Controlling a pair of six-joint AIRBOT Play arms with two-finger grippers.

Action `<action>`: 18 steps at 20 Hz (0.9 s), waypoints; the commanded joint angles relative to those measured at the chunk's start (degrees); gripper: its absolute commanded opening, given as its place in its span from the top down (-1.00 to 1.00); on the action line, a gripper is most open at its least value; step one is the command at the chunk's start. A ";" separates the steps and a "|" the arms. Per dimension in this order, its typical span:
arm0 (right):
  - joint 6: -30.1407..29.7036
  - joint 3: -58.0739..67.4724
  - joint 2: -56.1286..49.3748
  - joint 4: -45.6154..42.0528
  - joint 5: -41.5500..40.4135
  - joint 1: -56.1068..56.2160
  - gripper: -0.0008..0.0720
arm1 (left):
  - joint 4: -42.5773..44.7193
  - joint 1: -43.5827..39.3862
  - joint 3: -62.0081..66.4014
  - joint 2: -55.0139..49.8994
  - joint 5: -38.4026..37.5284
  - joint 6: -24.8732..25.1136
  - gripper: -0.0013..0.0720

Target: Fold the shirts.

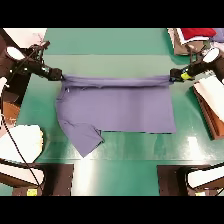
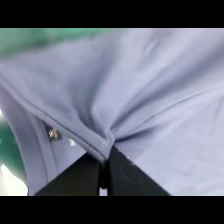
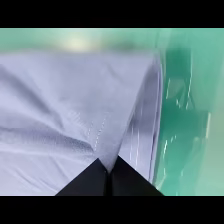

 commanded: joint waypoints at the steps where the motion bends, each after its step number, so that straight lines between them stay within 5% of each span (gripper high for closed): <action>1: 0.17 -4.87 0.66 -0.28 -2.23 1.38 0.94 | 4.50 -0.02 -3.58 -0.02 -0.26 -1.53 0.90; 6: 3.10 -5.20 0.66 -0.07 0.46 1.62 0.82 | 5.49 -0.02 -4.22 -0.04 -3.21 -3.80 0.80; 7: 4.09 -5.20 0.66 0.09 1.62 1.14 0.26 | 5.55 0.00 -4.22 -0.04 -3.80 -5.16 0.00; 8: 4.17 -5.18 0.66 1.01 3.02 0.74 -0.15 | 5.84 0.04 -4.20 0.00 -4.68 -6.64 -0.58; 10: 4.11 -5.22 0.96 3.04 7.37 -0.74 -0.22 | 6.91 0.59 -4.04 0.26 -7.80 -8.41 -0.58; 11: 3.39 -5.44 1.77 2.78 10.10 -1.46 -0.22 | 6.95 1.46 -4.11 1.05 -9.49 -9.27 -0.34; 18: -1.49 -19.91 17.57 2.97 13.66 -6.73 -0.22 | 7.28 4.17 -29.44 22.97 -8.20 -15.34 -0.35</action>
